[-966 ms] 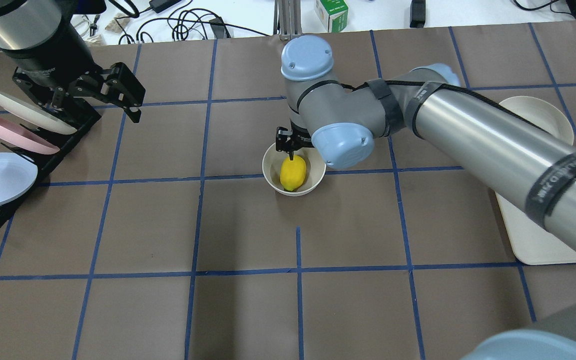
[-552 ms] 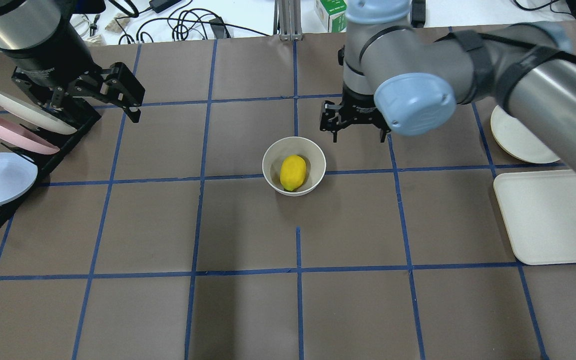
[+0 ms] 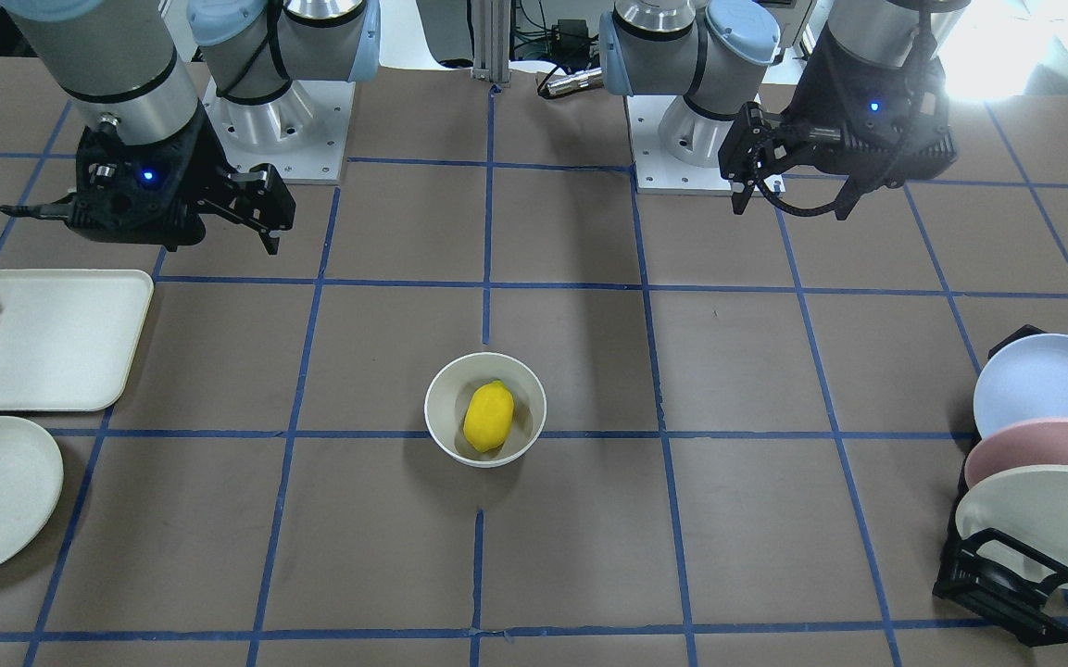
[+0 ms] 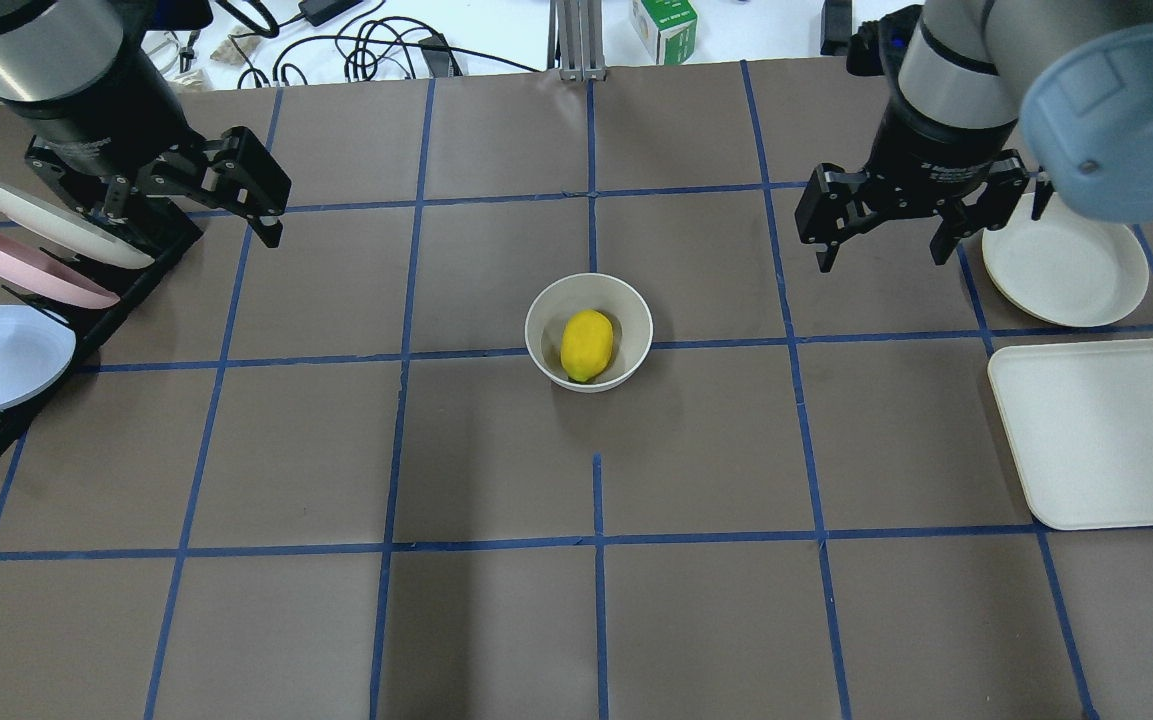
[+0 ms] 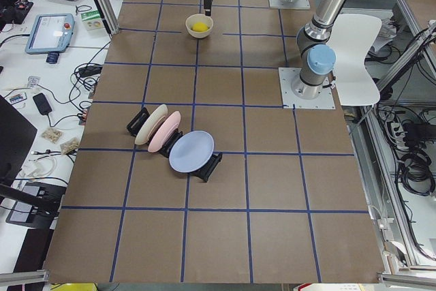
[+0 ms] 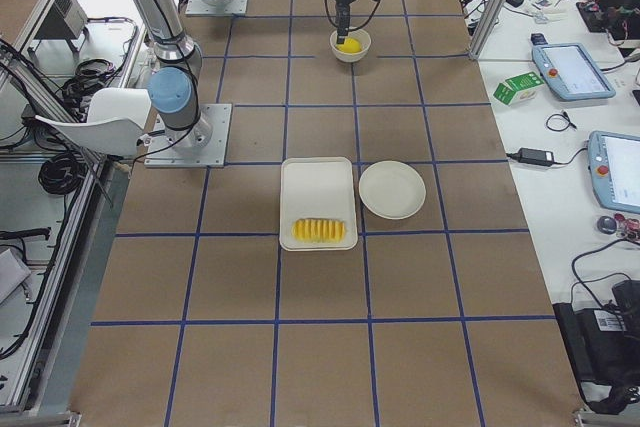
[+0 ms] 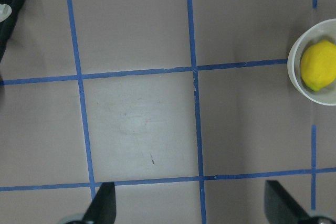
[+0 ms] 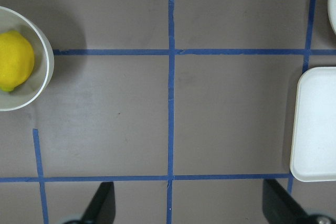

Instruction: Place bowl and put lemon in it

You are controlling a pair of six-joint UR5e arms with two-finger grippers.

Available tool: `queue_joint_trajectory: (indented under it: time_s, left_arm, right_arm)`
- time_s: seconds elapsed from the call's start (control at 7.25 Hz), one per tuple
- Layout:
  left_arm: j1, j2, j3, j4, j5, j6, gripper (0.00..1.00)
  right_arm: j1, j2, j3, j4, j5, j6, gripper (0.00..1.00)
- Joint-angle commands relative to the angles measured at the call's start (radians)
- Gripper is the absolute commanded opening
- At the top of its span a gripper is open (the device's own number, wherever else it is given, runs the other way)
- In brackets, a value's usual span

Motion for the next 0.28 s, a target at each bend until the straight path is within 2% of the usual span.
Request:
queue_joint_trajectory:
  time_s: [0.0,0.14]
  left_arm:
    - [0.000,0.000,-0.003,0.000,-0.002,0.000,1.00]
    - [0.000,0.000,-0.003,0.000,-0.002,-0.002,1.00]
  right_arm:
    - [-0.012,-0.034,-0.008,0.027,0.003,-0.025,1.00]
    - [-0.010,-0.035,-0.006,0.027,0.003,-0.018,1.00]
